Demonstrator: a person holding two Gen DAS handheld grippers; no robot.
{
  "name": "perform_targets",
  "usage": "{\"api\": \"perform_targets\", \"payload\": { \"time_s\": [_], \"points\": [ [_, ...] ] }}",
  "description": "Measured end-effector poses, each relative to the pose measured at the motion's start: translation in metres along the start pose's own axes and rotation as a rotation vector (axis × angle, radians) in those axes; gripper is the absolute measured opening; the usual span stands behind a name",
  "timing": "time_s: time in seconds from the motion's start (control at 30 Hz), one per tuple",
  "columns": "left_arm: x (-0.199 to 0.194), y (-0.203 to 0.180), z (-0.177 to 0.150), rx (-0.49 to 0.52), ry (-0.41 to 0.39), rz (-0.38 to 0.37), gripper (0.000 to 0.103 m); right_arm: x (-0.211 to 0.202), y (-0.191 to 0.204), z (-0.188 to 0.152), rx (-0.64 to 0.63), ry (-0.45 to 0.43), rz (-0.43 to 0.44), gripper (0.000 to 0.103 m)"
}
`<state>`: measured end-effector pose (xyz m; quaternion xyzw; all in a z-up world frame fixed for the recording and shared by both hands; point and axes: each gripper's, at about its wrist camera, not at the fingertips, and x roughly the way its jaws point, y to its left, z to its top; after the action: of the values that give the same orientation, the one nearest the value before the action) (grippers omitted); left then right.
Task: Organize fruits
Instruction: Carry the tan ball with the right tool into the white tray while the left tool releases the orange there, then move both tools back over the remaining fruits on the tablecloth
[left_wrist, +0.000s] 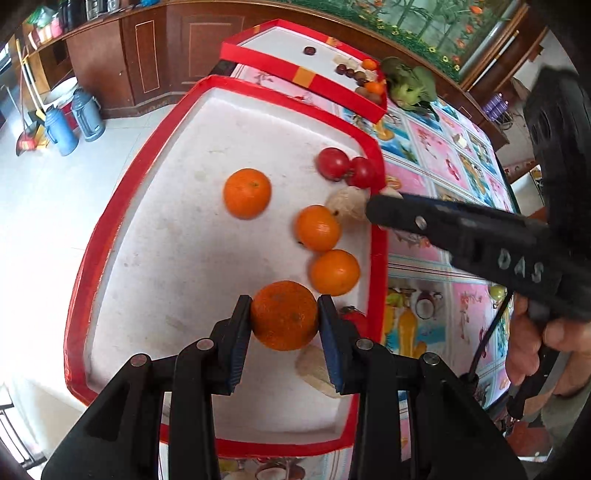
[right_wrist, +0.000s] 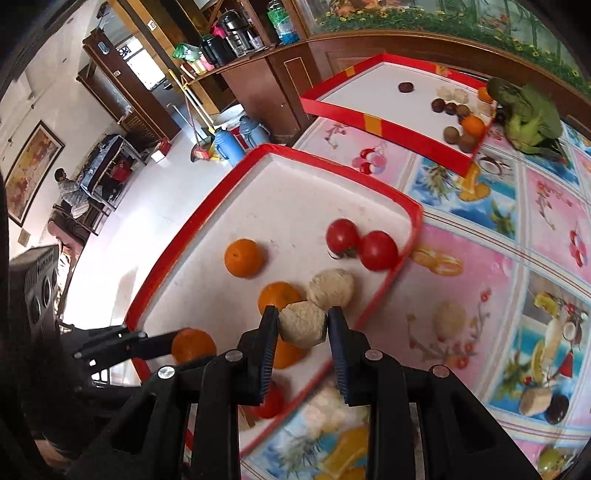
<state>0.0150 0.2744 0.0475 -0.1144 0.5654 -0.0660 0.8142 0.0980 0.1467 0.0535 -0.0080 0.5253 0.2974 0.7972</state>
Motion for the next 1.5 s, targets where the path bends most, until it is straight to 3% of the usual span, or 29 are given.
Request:
{"api": "perform_targets", "payload": {
  "time_s": [0.3,0.73,0.77,0.8,0.87,1.13,1.23,1.5],
  "points": [
    [0.015,0.015,0.013,0.01,0.024,-0.024,0.033,0.048,0.011,0.043,0.019,0.037,-0.022,0.028],
    [0.022,0.017,0.014,0.024,0.04,-0.057,0.034,0.08,0.009,0.042,0.011,0.087,-0.056,0.03],
    [0.022,0.017,0.013,0.02,0.043,-0.06,0.035,0.08,0.01,0.042,0.01,0.087,-0.053,0.031],
    [0.022,0.017,0.014,0.017,0.044,-0.063,0.047,0.08,0.01,0.041,0.012,0.086,-0.052,0.031],
    [0.019,0.017,0.013,0.011,0.033,-0.055,0.064,0.079,0.011,0.041,0.021,0.085,-0.048,0.032],
    [0.012,0.006,0.008,0.029,0.023,-0.006,0.065,0.05,0.007,0.028,0.038,0.039,-0.006,0.036],
    [0.009,-0.001,0.003,0.047,0.019,0.024,0.07,0.035,0.004,0.019,0.047,0.019,0.005,0.042],
    [0.0,-0.021,-0.006,0.085,0.003,0.086,0.072,0.0,-0.01,-0.011,0.089,-0.022,0.017,0.054]
  ]
}}
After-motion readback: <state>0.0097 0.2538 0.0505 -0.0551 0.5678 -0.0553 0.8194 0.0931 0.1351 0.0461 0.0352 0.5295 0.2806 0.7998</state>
